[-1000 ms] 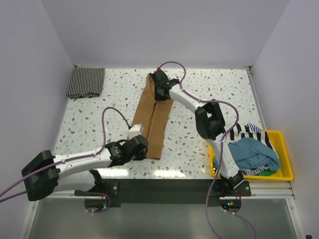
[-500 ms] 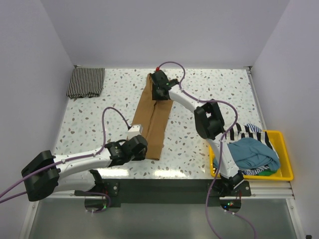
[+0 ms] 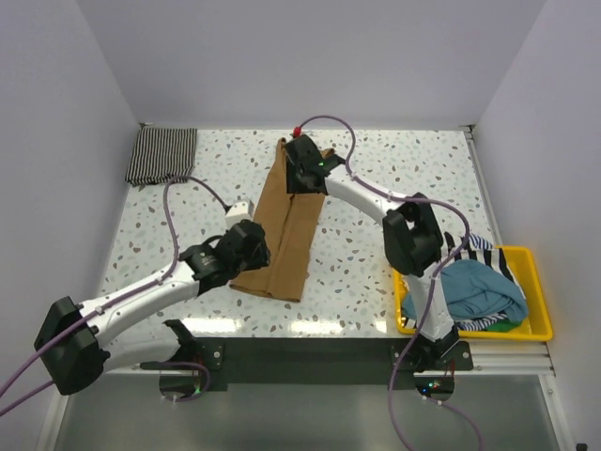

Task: Fold and stack the tank tops
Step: Fold the tank top

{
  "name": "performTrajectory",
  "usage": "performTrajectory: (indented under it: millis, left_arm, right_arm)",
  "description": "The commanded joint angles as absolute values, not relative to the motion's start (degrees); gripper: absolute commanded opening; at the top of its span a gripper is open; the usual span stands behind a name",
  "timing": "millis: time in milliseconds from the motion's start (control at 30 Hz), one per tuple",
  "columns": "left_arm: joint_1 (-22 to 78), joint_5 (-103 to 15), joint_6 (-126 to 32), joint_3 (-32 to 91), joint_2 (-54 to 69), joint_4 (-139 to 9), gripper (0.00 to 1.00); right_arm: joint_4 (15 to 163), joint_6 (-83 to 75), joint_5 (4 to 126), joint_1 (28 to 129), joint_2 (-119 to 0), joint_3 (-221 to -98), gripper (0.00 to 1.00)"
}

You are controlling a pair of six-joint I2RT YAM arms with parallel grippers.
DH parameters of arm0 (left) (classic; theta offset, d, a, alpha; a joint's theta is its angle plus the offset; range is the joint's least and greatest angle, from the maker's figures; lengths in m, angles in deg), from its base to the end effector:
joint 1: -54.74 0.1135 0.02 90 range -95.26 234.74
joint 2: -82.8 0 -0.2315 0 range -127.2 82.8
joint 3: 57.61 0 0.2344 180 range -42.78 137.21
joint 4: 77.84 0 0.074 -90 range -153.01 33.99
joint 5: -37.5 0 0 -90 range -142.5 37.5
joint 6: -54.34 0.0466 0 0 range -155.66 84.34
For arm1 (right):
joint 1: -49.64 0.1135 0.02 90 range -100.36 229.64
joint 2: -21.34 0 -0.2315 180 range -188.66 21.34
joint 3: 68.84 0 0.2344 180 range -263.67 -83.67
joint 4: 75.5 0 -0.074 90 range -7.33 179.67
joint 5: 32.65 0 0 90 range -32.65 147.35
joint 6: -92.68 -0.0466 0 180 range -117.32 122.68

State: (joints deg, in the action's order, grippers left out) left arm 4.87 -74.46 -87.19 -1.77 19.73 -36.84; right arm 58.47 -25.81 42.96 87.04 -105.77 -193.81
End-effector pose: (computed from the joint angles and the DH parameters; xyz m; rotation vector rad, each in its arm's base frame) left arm 0.1588 -0.1614 0.2030 -0.2093 2.3624 -0.4077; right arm 0.3831 0.2783 0.2006 -0.0706 2.3899 0.2433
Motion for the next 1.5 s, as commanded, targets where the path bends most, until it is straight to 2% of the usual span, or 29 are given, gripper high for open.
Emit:
performTrajectory:
  millis: [0,67,200,267,333,367,467,567,700,867,1133,1467]
  left_arm:
    - [13.22,-75.71,-80.23,0.98,18.39,-39.18,0.43]
    - [16.40,-75.00,-77.25,1.51,15.32,-39.46,0.43]
    - [23.08,-70.97,-74.60,-1.72,13.89,-40.33,0.46]
    - [23.62,-68.33,-74.42,-4.10,15.64,-41.21,0.54]
    - [23.89,-67.19,-74.51,-6.39,16.62,-40.86,0.57]
    - [23.97,-66.49,-74.42,-6.92,17.40,-40.51,0.63]
    - [24.06,-63.06,-74.42,-8.86,19.60,-41.21,0.69]
    - [24.06,-62.26,-73.90,-9.21,19.96,-40.25,0.71]
    - [24.06,-61.82,-74.07,-10.00,19.26,-39.72,0.70]
    - [24.06,-64.19,-75.73,-11.14,19.87,-37.35,0.61]
    - [24.06,-64.37,-80.30,-15.71,21.89,-38.22,0.58]
    - [24.06,-65.69,-82.33,-19.23,22.16,-41.82,0.49]
  right_arm:
    - [60.05,-27.63,41.27,91.11,-97.51,-185.57,0.46]
    - [61.11,-29.12,41.00,92.17,-94.60,-181.07,0.45]
    - [65.84,-32.20,41.96,95.85,-84.94,-164.14,0.45]
    - [67.43,-34.83,42.85,97.70,-80.28,-159.28,0.45]
    - [67.79,-36.51,43.03,101.22,-76.58,-153.12,0.46]
    - [67.79,-38.69,42.76,102.36,-75.44,-151.36,0.46]
    - [68.58,-43.35,43.73,105.62,-70.62,-144.15,0.49]
    - [71.21,-48.09,45.04,107.11,-67.18,-137.82,0.52]
    - [73.59,-52.07,46.10,108.95,-64.53,-133.33,0.53]
    - [76.30,-56.45,46.98,111.07,-64.97,-131.57,0.53]
    - [80.61,-61.56,47.68,113.53,-67.78,-128.49,0.52]
    - [81.76,-62.09,47.07,114.15,-70.59,-128.67,0.46]
